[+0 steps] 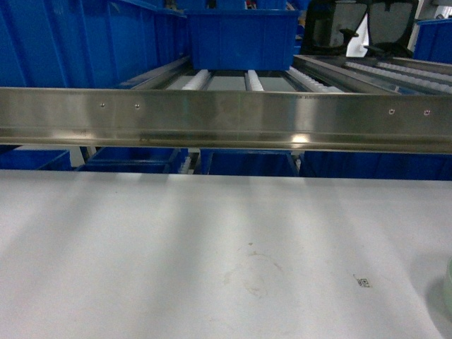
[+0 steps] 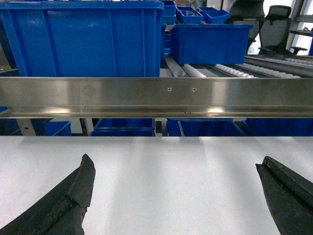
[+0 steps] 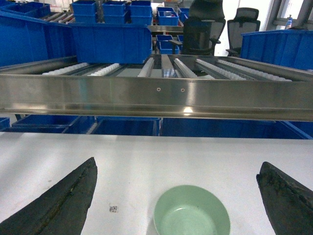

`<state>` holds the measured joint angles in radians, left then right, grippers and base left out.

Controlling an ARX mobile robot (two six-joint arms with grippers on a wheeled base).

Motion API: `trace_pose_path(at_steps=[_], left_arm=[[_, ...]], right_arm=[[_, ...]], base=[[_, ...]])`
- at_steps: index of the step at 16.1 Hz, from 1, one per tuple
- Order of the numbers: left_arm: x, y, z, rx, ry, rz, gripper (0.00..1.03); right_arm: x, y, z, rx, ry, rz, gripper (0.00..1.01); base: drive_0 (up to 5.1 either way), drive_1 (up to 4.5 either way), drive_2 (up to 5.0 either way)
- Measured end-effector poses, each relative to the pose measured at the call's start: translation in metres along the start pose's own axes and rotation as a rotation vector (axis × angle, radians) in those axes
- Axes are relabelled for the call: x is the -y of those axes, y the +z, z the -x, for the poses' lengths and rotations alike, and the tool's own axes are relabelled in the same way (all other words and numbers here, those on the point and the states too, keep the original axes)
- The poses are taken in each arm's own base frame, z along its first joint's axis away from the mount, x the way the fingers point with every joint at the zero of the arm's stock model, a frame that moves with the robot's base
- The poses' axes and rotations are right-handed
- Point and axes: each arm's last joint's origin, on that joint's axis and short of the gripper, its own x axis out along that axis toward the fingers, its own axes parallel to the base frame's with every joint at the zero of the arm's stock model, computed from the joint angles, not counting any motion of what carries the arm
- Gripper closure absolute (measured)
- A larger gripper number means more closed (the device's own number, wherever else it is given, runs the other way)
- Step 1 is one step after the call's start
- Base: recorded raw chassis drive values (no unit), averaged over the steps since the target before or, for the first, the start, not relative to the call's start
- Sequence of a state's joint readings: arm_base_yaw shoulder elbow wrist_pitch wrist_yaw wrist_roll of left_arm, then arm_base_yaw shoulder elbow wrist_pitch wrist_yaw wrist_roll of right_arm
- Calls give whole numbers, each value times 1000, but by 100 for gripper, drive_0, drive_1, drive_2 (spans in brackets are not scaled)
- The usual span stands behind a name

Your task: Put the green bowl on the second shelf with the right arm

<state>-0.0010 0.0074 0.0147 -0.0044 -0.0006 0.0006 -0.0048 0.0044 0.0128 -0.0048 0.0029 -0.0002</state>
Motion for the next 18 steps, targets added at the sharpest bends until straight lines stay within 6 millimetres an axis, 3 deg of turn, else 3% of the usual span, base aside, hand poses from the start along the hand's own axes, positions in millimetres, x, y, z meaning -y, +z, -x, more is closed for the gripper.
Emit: trace_pose_path(at_steps=[11,13,14,17,18], left_arm=[[0,0,0,0,0,0,5],[0,0,0,0,0,0,5],[0,0,0,2,-1,0,5],[0,0,0,1,0,0,5],[0,0,0,2,0,0,5]], right_arm=[[0,0,0,0,0,0,3],[-13,2,-7,-4,98,-72,3],[-21,0,-22,-52,148,-108,3],[-4,-1,-108,-241,-62,-153,3],[2,-8,-129,-300,-100,-152,3]], base=[[0,0,0],[0,0,0],[0,0,0],[0,0,0],[0,0,0]])
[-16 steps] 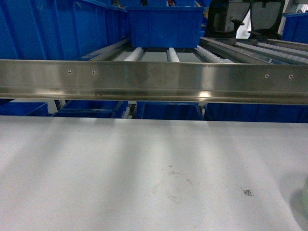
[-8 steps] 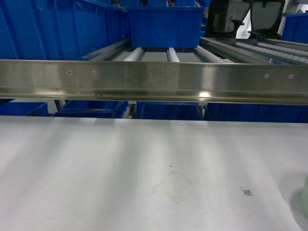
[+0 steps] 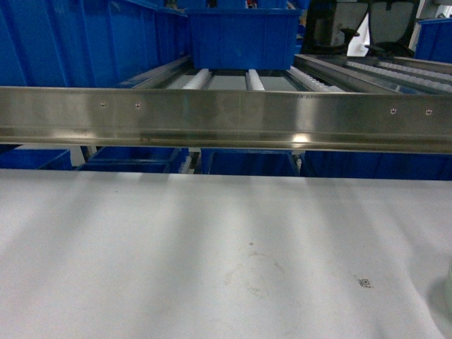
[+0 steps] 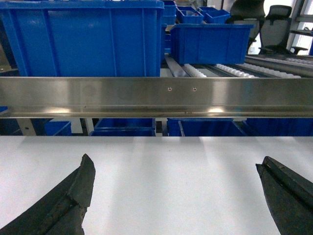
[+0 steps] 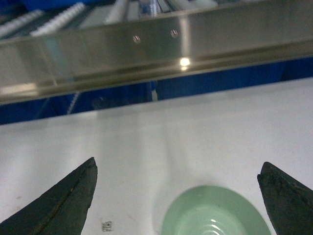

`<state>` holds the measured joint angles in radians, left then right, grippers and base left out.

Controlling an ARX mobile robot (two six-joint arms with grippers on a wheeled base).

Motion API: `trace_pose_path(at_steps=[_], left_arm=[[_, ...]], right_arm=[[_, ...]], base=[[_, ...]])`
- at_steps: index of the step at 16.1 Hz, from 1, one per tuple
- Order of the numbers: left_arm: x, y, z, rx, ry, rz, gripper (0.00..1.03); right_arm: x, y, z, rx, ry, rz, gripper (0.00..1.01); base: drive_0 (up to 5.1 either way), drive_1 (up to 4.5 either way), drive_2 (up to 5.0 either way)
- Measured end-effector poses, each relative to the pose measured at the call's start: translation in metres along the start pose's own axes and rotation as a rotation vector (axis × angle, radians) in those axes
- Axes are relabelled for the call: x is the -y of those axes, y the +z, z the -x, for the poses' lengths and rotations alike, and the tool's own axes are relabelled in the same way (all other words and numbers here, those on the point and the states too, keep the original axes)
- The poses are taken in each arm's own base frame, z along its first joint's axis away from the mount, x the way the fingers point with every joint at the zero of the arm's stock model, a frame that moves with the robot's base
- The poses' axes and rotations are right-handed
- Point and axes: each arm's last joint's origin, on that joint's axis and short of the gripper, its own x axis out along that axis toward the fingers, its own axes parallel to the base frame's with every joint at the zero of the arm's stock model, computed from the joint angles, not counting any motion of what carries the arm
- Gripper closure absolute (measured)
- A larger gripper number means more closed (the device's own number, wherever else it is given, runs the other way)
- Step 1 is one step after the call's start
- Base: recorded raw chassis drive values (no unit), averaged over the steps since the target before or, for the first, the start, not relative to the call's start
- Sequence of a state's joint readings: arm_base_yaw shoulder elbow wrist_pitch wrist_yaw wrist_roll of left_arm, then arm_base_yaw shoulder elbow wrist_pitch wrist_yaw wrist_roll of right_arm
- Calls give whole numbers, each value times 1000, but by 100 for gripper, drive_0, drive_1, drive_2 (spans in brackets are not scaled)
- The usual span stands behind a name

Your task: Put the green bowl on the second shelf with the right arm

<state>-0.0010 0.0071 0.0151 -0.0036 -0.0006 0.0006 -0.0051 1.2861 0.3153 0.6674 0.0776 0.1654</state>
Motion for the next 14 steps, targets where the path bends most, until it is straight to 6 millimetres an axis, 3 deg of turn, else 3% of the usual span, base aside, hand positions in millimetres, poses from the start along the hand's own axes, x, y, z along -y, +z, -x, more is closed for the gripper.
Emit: trace_pose_path(at_steps=[2,6,10,12,14], left_arm=[[0,0,0,-1,0,0,5],[0,0,0,-1,0,0,5],[0,0,0,0,0,0,5],[0,0,0,-1,0,0,5],[0,0,0,-1,0,0,5]], right_arm=[[6,-27,-3,-138,-31,8,3],[9,-20,-8,-120,-36,2,3],[64,0,-81,-356,-159,-107,3],[88,-12,-115,-526,-96,-232,3],[99,-34,-130,-647,-35,-321,3]], base=[[0,0,0],[0,0,0],[0,0,0],[0,0,0],[0,0,0]])
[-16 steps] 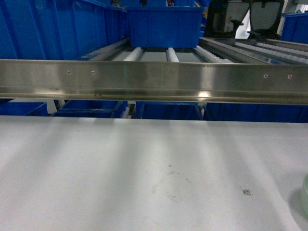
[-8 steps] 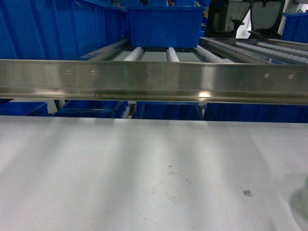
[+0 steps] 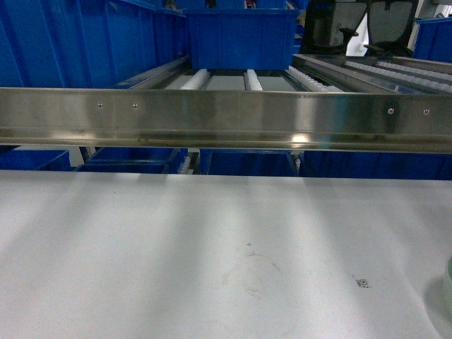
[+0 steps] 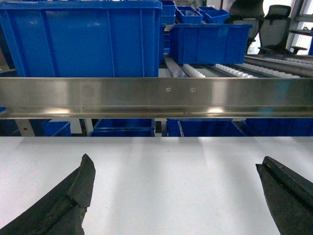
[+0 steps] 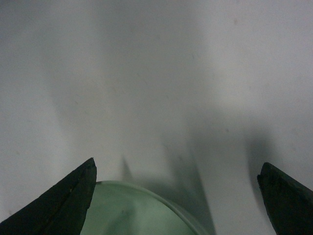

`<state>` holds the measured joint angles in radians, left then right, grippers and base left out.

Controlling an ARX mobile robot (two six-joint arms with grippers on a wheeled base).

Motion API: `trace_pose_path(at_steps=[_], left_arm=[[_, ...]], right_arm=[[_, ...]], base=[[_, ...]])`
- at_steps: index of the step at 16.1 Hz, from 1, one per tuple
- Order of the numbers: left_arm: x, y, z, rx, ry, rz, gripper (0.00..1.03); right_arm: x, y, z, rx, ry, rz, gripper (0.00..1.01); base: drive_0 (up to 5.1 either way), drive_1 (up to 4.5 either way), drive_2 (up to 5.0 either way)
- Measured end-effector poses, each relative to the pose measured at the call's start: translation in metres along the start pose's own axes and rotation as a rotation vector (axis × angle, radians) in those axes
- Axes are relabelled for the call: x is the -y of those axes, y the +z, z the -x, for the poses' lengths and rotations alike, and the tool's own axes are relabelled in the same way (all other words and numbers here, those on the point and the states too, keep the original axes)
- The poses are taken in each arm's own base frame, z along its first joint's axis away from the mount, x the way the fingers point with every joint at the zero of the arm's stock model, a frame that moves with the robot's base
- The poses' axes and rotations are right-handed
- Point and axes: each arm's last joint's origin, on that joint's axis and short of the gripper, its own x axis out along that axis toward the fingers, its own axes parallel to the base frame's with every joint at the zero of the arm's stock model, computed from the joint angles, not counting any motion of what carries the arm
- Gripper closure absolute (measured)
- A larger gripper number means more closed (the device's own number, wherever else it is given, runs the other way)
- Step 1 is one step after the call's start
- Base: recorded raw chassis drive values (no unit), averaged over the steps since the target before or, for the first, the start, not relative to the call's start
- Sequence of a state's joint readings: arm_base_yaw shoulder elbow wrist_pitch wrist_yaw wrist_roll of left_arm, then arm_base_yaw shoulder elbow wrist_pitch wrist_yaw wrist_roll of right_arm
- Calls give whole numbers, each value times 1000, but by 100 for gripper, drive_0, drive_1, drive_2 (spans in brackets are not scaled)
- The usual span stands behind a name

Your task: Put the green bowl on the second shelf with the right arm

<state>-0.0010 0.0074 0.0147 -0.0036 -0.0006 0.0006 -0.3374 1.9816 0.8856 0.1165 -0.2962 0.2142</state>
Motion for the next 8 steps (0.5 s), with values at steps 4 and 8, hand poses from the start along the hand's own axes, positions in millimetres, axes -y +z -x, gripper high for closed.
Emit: trace_pose_path(at_steps=[4,8], left_arm=[[0,0,0,0,0,0,5],[0,0,0,0,0,0,5]], right_arm=[[10,-2,-17,-20,-29,52,3],[14,-2,-20,6,-37,110,3]], base=[[0,0,0],[0,0,0]])
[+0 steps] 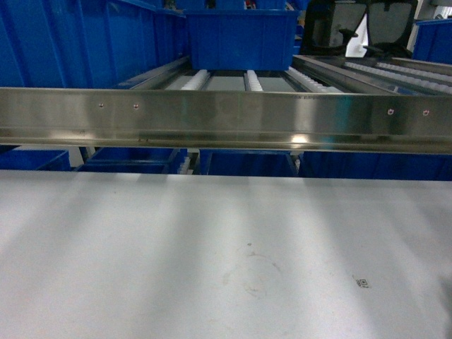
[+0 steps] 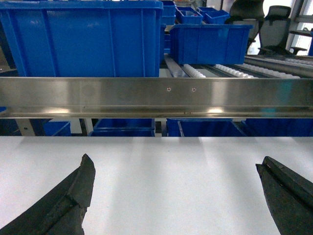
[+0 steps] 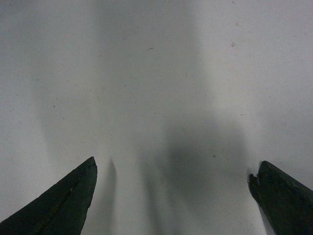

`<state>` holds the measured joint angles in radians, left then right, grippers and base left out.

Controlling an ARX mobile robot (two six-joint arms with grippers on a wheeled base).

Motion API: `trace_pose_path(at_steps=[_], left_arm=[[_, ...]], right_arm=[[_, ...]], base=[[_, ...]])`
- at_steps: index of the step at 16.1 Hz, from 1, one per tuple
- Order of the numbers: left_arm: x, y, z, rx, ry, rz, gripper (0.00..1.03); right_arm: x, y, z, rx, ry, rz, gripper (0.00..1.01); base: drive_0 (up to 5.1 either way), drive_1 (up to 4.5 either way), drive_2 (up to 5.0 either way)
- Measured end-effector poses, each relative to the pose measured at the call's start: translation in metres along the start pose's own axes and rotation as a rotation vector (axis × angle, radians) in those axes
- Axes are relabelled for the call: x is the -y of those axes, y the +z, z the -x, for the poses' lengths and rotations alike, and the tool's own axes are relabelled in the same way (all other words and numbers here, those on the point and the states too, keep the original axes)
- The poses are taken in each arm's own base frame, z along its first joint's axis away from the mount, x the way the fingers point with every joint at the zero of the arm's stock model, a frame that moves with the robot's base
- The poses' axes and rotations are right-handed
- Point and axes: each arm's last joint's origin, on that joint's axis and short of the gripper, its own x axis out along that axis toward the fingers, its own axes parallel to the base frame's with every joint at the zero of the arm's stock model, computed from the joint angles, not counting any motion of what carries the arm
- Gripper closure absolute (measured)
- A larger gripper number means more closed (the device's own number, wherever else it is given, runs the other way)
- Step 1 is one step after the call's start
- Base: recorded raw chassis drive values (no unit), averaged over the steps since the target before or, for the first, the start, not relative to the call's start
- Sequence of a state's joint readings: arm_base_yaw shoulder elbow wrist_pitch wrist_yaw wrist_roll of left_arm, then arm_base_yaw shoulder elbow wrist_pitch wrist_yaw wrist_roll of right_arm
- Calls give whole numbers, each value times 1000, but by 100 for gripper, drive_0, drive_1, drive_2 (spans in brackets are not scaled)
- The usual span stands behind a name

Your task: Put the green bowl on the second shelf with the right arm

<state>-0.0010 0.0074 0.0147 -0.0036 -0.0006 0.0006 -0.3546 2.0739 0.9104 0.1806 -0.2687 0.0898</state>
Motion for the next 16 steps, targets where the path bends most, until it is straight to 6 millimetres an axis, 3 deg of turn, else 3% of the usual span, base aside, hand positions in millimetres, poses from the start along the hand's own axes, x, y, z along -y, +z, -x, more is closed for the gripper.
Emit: trace_pose_path(at_steps=[3,5,7,9,13,16], left_arm=[[0,0,0,0,0,0,5],[0,0,0,0,0,0,5],[0,0,0,0,0,0,5],[0,0,0,0,0,0,5],[0,0,0,0,0,0,5],[0,0,0,0,0,0,5]], right_arm=[[5,-3,12,16,-3,15,3],[3,-17,40,-3,15,22,3],[-5,-7,71,82,63,70,3],[-14,-7,89,128,96,107,3],[-18,-23,93,48,123,162,3],[0,-31,81,50,22,228,3]], base=[[0,0,0],[0,0,0],[0,0,0],[0,0,0],[0,0,0],[0,0,0]])
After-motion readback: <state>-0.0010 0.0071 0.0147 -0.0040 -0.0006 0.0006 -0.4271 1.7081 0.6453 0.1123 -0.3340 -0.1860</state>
